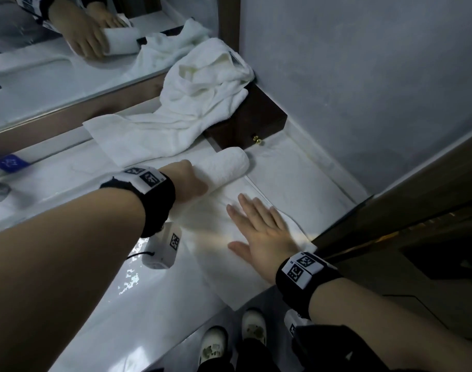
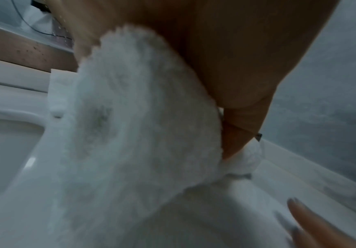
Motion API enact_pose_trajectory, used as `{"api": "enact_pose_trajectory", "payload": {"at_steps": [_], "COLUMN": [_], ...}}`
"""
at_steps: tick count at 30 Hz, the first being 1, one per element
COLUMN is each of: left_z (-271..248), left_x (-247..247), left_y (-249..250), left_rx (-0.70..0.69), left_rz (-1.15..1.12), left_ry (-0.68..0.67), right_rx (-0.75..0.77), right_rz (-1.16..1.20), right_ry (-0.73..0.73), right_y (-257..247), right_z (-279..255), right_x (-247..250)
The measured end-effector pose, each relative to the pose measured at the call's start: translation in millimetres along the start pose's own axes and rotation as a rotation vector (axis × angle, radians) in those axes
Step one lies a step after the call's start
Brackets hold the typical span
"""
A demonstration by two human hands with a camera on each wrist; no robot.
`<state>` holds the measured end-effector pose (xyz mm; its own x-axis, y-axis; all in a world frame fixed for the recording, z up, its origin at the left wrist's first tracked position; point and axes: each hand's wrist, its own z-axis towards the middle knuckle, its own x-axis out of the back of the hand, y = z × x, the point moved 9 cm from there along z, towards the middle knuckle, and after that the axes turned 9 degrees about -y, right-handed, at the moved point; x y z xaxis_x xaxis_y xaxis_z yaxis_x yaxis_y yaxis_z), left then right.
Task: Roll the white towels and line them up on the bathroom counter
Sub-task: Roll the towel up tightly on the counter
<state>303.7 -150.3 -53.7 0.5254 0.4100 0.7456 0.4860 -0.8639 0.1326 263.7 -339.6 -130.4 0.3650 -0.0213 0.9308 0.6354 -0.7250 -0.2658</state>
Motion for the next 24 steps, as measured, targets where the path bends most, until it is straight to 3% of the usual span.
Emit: {"api": "enact_pose_trajectory", "payload": {"at_steps": [4, 7, 11, 18, 21, 24], "left_z": [5, 6, -2, -3, 0, 4], "left_x": [8, -2, -14, -30, -31, -29], "left_y": [8, 10, 13, 16, 13, 9], "left_rx": [-0.009, 0.032, 0.113, 0.084, 0.053, 0.033], "left_rz": [0.103, 0.049, 0.117, 0.243, 0.200, 0.167], "left_ry": [-0.008, -0.002, 0.188, 0.263, 0.233, 0.197], "right_rx": [0.041, 0.029, -0.022, -0.049, -0.077, -0.252], "right_rz": [-0.006, 0.001, 0.053, 0.108, 0.245, 0.333], "right_ry": [-0.055, -0.110, -0.158, -0.235, -0.104, 0.125], "right_y": [0, 2, 8, 9, 14, 39], "right_z": [5, 11, 17, 23, 32, 43], "right_x": [-5, -7, -8, -3, 23, 54]}}
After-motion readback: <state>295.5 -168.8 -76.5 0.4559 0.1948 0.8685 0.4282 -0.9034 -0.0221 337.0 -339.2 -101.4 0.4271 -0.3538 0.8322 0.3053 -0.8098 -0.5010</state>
